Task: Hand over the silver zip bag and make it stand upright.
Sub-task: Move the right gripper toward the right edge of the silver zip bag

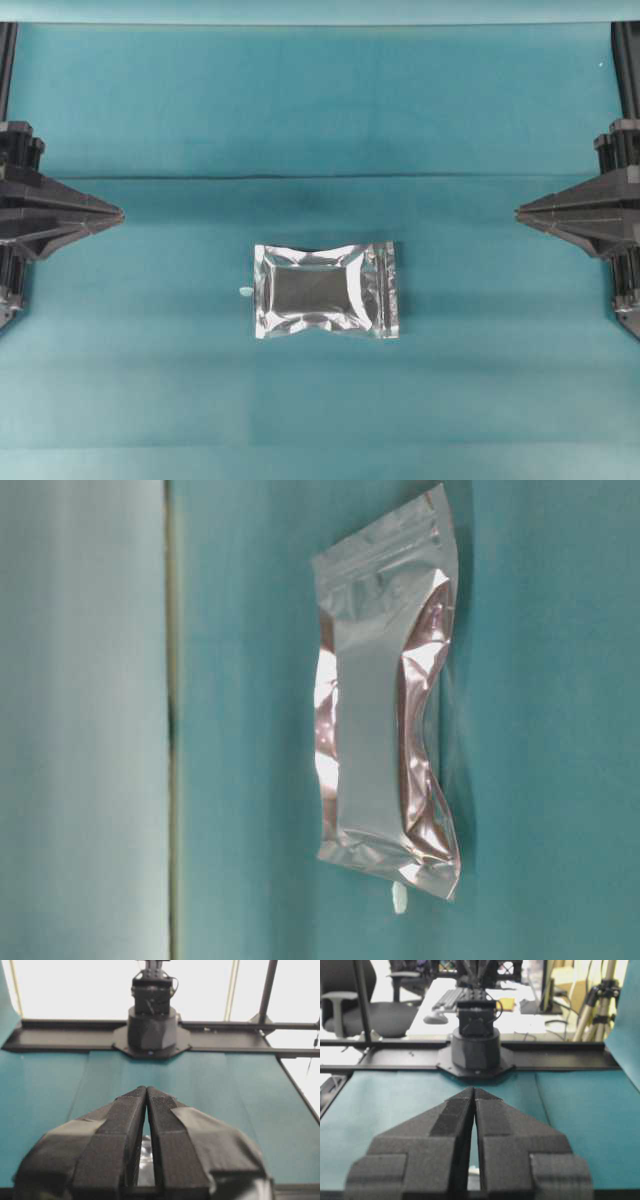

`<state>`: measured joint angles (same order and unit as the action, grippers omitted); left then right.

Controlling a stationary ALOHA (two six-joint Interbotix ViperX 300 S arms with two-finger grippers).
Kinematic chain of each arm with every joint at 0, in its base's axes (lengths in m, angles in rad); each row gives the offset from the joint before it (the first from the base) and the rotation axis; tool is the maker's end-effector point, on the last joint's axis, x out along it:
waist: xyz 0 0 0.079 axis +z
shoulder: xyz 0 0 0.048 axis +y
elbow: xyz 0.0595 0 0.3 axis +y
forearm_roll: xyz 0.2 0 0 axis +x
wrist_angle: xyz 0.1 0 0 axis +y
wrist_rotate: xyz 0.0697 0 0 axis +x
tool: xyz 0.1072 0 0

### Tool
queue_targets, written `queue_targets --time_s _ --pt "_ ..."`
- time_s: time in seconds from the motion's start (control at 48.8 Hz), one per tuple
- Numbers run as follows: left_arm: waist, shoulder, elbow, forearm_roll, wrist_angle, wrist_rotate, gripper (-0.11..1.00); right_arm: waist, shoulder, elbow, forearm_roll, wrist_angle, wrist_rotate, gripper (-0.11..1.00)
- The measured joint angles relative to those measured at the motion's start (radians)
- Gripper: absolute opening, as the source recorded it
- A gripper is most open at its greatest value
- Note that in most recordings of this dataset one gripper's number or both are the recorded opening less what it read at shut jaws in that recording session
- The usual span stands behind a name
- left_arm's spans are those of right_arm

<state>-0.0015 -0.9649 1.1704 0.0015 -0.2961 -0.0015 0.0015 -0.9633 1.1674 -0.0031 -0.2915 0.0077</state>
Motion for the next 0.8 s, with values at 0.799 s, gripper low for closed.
queue_targets --time_s 0.799 --pt "-0.032 0.331 -0.155 0.015 0.000 0.005 0.01 0.021 0.413 -0.054 0.347 0.170 0.709 0.15"
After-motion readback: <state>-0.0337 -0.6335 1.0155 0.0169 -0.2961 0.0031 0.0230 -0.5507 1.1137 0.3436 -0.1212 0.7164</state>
